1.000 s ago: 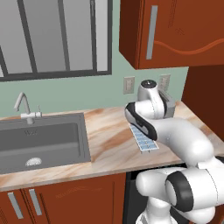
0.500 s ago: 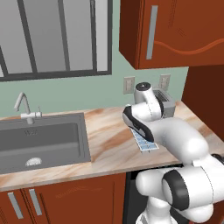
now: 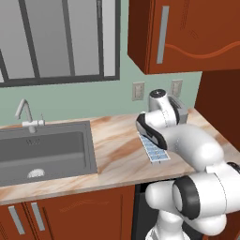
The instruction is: The ice cube tray has been filled with water. Take the tray and place it in the freezer to make ice. Close the freezer door after placing the tray.
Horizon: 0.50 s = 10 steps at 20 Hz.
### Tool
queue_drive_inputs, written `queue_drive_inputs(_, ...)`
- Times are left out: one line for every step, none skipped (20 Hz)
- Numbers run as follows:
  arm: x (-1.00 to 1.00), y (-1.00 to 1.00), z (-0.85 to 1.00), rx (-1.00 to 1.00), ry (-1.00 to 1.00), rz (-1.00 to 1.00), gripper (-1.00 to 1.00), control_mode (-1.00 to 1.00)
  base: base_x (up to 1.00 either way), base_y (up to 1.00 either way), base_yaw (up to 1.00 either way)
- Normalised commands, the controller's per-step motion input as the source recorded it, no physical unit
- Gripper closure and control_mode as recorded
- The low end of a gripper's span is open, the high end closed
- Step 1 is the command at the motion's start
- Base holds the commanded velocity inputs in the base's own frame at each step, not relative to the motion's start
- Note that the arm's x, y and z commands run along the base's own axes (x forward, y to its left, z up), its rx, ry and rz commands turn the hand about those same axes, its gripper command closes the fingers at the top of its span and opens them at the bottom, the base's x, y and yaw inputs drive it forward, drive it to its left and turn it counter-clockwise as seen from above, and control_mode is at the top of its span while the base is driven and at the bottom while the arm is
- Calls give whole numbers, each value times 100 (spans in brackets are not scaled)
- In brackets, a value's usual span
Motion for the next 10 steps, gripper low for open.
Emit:
queue_drive_inputs(0, -19, -4, 3, 0, -6, -100, -100, 0, 0, 0)
queue_drive_inputs(0, -7, -3, 0, -3, -4, -100, -100, 0, 0, 0)
queue_drive_inputs(0, 0, -2, 0, -4, -3, -100, -100, 0, 0, 0)
queue_drive_inputs(0, 0, 0, 0, -5, -1, -100, -100, 0, 0, 0)
queue_drive_inputs(0, 0, 0, 0, -5, -1, -100, -100, 0, 0, 0)
queue_drive_inputs(0, 0, 0, 0, -3, 0, -100, -100, 0, 0, 0)
queue_drive_inputs(0, 0, -3, 0, -4, 0, -100, -100, 0, 0, 0)
queue_drive_inputs(0, 0, -7, 0, -3, -1, -100, -100, 0, 0, 0)
queue_drive_inputs(0, 0, -10, 0, -3, -1, -100, -100, 0, 0, 0)
queue_drive_inputs(0, 0, -13, 0, -1, 0, -100, -100, 0, 0, 0)
